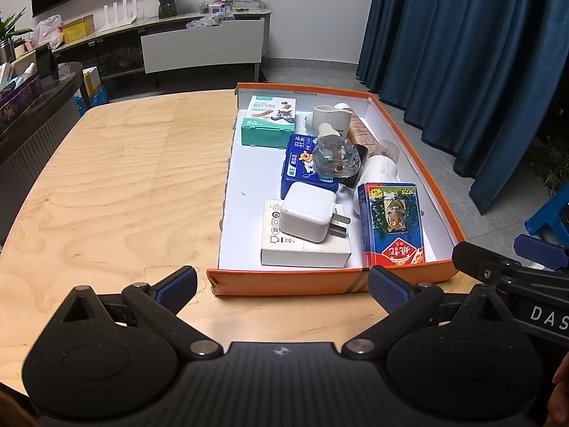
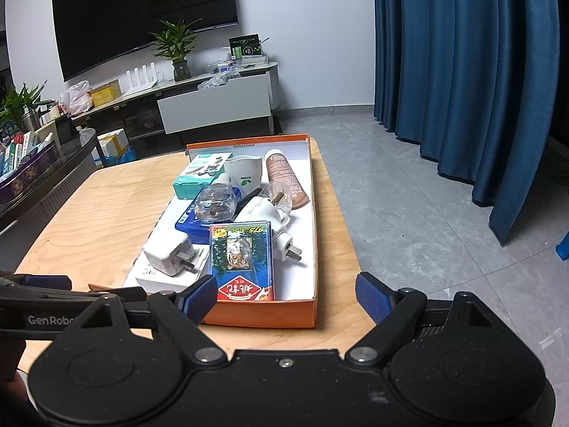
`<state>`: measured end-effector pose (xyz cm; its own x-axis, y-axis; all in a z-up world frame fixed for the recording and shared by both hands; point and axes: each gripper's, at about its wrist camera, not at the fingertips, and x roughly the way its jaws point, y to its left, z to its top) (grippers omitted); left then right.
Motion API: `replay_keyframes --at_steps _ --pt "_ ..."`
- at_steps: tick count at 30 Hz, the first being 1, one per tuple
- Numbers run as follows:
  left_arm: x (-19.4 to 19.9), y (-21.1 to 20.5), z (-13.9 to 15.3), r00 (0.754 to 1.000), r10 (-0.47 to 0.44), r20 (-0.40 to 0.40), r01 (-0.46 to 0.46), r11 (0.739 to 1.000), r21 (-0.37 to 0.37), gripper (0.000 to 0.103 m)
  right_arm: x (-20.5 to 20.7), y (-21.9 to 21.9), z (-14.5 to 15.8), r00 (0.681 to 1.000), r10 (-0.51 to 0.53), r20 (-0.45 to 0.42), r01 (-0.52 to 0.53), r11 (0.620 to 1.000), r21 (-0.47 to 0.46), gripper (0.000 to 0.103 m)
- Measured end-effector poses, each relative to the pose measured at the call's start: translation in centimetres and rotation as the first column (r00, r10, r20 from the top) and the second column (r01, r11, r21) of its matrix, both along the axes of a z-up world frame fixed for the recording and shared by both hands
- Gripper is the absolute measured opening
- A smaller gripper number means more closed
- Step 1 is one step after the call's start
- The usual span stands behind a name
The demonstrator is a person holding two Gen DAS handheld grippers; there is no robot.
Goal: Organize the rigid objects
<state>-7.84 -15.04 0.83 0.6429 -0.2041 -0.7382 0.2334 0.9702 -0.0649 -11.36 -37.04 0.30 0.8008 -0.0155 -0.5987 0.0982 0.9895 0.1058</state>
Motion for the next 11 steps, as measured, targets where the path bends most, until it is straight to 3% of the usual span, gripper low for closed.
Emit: replay_keyframes --at_steps 11 --pt "0.02 -0.07 -0.01 1.0 -0.005 -0.002 0.005 1.0 0.009 0.103 0.17 0.28 0.01 1.0 0.005 -0.002 -0.005 1.0 -0.002 0.1"
